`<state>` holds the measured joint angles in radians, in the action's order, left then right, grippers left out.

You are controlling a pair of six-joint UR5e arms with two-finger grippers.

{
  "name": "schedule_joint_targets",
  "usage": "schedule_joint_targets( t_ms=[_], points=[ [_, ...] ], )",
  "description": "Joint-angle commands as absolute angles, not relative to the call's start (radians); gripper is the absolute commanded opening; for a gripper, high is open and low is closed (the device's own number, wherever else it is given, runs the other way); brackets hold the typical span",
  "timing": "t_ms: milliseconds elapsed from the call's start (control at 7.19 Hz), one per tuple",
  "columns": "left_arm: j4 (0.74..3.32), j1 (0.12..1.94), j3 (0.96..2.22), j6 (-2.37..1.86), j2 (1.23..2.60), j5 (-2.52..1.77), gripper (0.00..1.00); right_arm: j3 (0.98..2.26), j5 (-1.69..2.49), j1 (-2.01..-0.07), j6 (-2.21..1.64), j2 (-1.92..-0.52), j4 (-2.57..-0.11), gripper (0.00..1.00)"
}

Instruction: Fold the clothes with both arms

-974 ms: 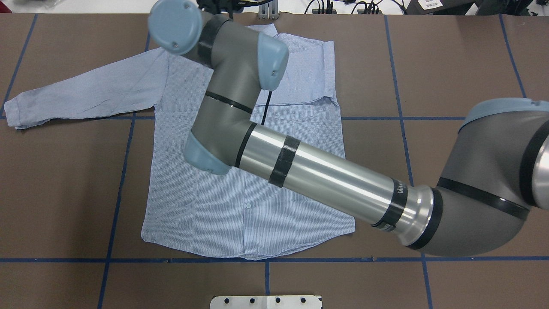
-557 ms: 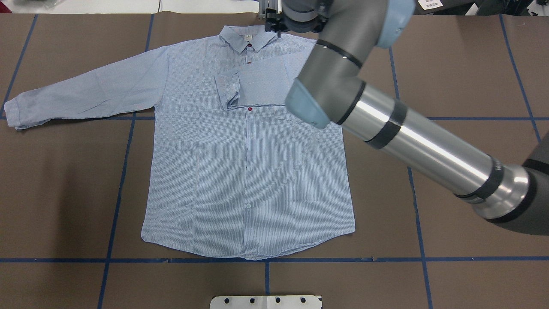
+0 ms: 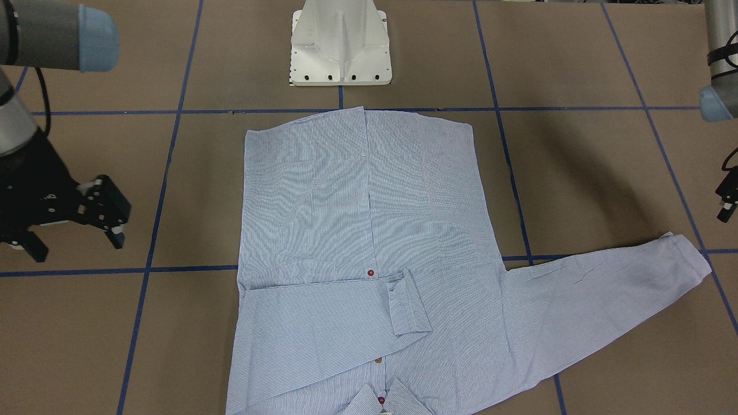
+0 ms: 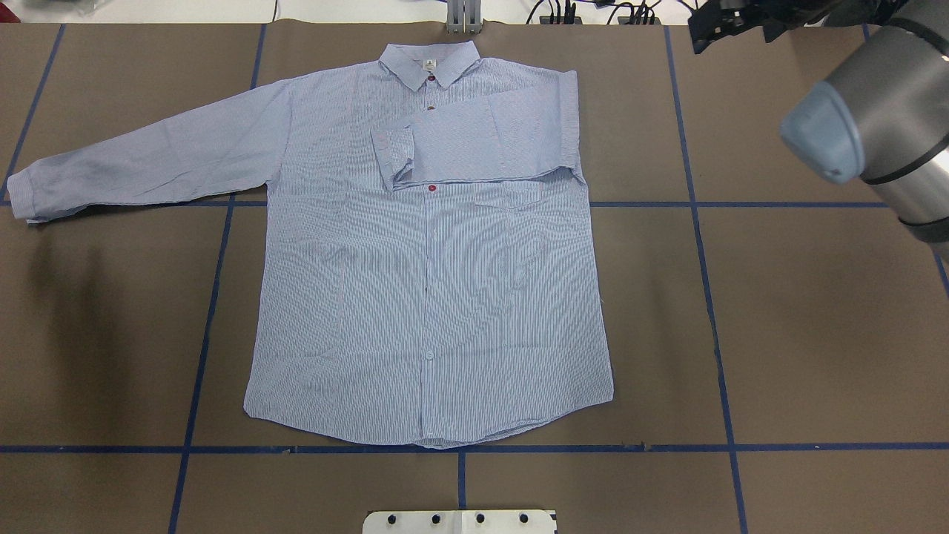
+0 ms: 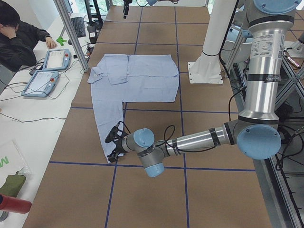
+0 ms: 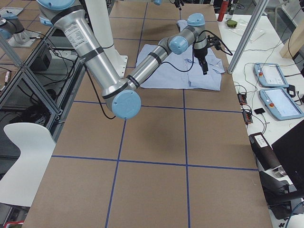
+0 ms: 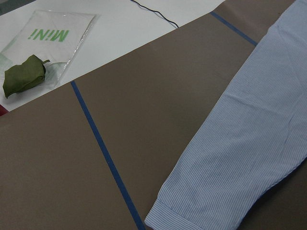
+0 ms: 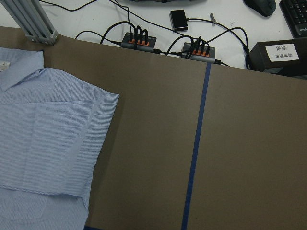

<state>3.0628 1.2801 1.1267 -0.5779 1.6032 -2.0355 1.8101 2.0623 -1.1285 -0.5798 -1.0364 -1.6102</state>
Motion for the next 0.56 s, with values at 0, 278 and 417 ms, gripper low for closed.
schedule_joint_targets(
  t_ms=[0,278,417],
  points=[
    [3.210,1.208,1.028,-0.783,1.627,-1.982,1.00,1.845,2.094,-1.164,-0.535,-1.083,-1.608,1.00],
    [3.279,1.116,0.978,-0.892,1.634,-1.869,1.00,1.853,2.088,-1.163,-0.535,-1.098,-1.608,1.00],
    [3.302,1.061,0.936,-0.934,1.658,-1.809,1.00,1.856,2.088,-1.163,-0.535,-1.104,-1.608,1.00]
  ],
)
